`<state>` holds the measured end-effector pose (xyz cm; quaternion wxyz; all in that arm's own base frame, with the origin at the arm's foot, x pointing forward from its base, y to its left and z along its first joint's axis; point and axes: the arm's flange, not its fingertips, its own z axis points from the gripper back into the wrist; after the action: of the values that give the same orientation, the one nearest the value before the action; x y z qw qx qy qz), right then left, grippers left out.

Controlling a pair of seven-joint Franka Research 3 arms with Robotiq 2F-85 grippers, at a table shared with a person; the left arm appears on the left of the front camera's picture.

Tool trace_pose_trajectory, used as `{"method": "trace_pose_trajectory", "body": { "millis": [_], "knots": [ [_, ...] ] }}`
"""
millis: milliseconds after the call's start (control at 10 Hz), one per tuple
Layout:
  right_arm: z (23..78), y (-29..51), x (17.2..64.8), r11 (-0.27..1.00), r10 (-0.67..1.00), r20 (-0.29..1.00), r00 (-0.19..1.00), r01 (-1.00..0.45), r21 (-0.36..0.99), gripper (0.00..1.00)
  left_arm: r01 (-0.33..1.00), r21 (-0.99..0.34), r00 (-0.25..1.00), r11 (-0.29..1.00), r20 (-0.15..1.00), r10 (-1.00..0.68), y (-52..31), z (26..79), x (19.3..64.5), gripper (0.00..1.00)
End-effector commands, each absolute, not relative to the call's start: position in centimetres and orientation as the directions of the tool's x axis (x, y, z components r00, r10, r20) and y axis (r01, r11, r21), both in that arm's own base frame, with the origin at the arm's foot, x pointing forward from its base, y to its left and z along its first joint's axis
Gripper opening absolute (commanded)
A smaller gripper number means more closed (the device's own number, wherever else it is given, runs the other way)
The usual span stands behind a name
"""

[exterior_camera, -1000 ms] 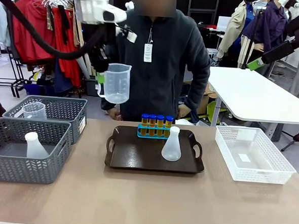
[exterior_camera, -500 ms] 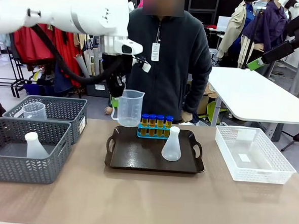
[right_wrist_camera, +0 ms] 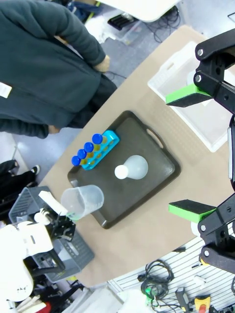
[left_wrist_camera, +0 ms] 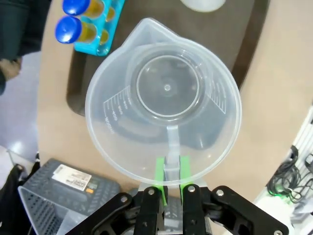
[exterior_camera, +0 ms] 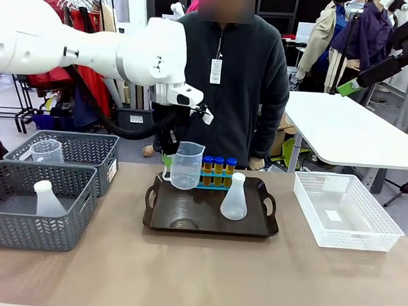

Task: Prepare the laboratory tools.
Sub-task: Pick up one Large Measuring Cup and place it on the Handle tray.

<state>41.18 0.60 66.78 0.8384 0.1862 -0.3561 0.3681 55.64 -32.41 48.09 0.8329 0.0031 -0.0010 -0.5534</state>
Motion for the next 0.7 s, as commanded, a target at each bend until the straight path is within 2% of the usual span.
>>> {"method": "trace_pose_trajectory", "body": {
  "millis": [0,100,300,600],
  "knots": [
    [66.9,0.7,41.3,0.647,0.471,0.752,0.462,-0.760,0.062,1.00,0.903,0.054,0.425,0.426,0.018,-0.905,-32.5,46.9,54.9,0.00],
    [66.9,0.7,41.3,0.647,0.471,0.752,0.462,-0.760,0.062,1.00,0.916,0.035,0.399,0.401,0.041,-0.916,-32.0,48.3,54.7,0.00],
    [66.9,0.7,41.3,0.647,0.471,0.752,0.462,-0.760,0.062,1.00,0.919,0.017,0.394,0.394,0.002,-0.919,-32.8,47.2,55.7,0.00],
    [66.9,0.7,41.3,0.647,0.471,0.752,0.462,-0.760,0.062,1.00,0.901,0.058,0.428,0.431,0.056,-0.902,-32.8,46.0,55.9,0.00]
  ]
}}
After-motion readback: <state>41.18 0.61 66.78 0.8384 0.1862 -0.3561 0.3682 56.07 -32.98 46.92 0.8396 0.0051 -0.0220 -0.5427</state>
